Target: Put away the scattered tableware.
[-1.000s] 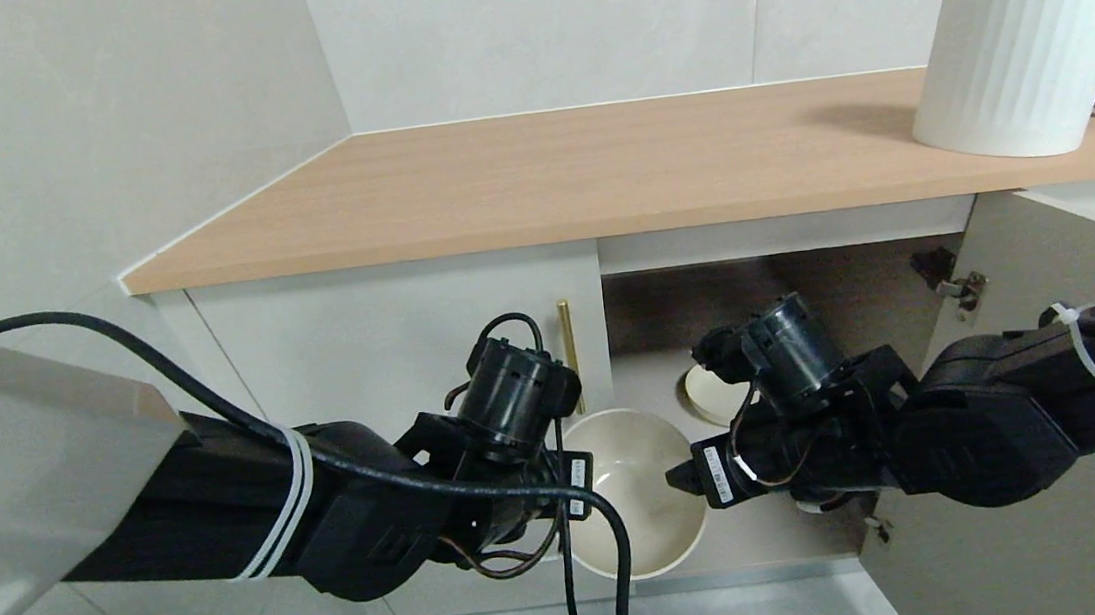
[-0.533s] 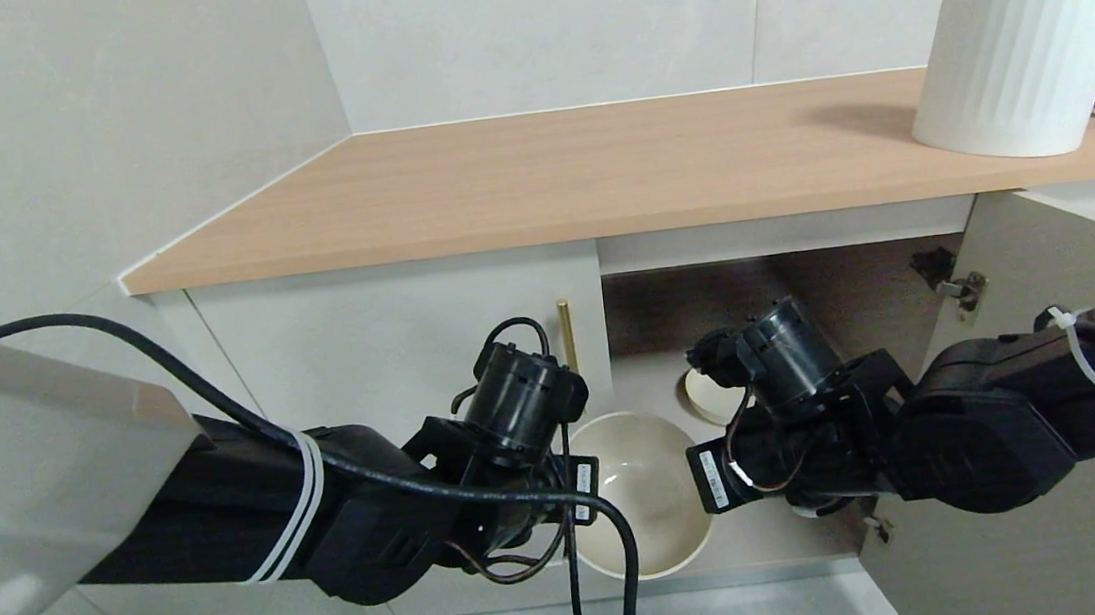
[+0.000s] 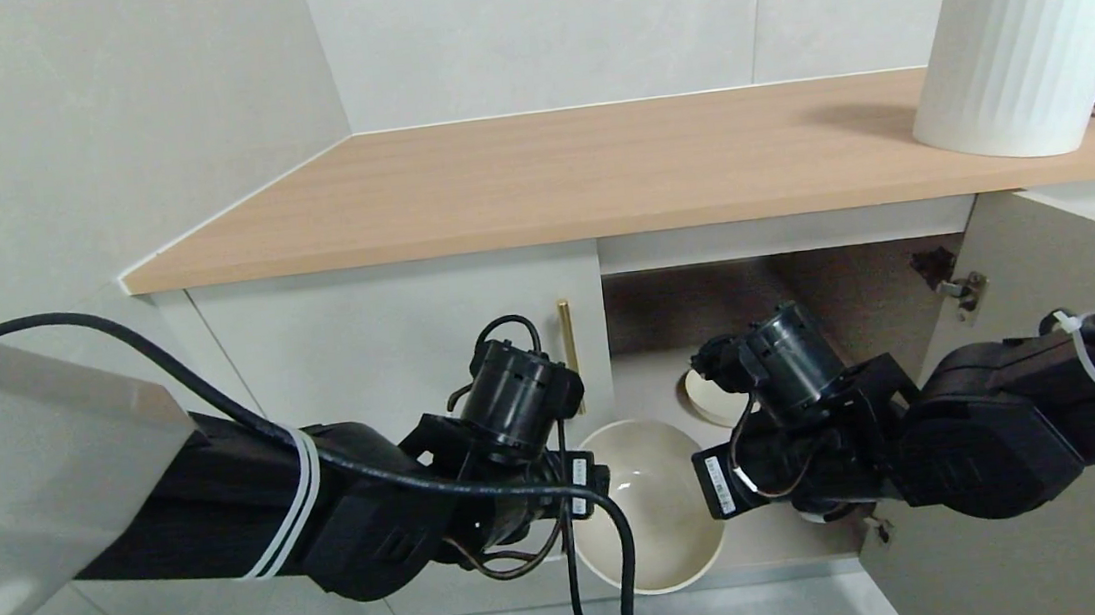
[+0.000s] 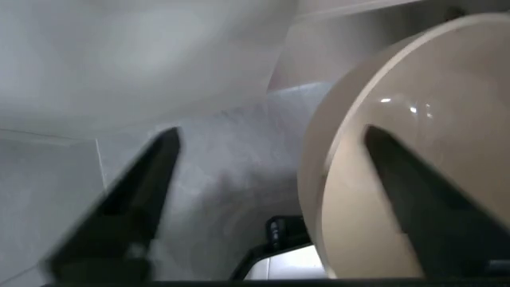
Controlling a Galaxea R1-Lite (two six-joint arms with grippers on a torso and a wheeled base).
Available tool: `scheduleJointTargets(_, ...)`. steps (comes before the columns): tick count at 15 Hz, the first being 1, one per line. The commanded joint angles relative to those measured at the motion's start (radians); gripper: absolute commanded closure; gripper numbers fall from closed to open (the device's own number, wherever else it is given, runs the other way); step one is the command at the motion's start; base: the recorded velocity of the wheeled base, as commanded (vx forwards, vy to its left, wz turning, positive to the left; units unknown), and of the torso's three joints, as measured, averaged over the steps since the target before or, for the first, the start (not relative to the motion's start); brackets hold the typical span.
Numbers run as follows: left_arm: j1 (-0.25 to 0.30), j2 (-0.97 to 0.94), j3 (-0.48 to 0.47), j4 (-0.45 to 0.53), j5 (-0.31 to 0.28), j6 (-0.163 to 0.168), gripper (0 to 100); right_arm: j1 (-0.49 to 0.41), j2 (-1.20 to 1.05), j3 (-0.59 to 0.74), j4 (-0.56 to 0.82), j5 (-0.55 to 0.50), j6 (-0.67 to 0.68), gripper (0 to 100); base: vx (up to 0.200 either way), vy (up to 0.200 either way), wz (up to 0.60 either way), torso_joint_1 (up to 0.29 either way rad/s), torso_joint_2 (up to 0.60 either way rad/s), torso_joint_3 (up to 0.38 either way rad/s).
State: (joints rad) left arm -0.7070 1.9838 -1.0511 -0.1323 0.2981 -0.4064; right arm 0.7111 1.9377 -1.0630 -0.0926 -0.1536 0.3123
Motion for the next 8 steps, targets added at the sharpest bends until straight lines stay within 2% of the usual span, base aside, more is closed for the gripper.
scheduleJointTargets(1,0.003,-0.023,-0.001,-0.001,0.000,-0.002,0,-0.013,0.001,0.000,-0.001,-0.011,0.001,100,0.000,0.000,0.00,0.000,0.00,0.000)
scheduleJointTargets(4,0.008,-0.048,0.000,-0.001,0.000,-0.003,0,-0.081,0.018,-0.017,-0.003,-0.040,-0.001,100,0.000,0.000,0.00,0.000,0.00,0.000)
scheduleJointTargets(5,0.009,-0.060,0.000,0.000,0.000,-0.005,0,-0.136,0.044,-0.041,-0.001,-0.066,-0.002,100,0.000,0.000,0.00,0.000,0.00,0.000)
scheduleJointTargets(8,0.009,-0.060,0.000,0.000,0.000,-0.005,0,-0.220,0.104,-0.115,0.002,-0.107,0.039,100,0.000,0.000,0.00,0.000,0.00,0.000)
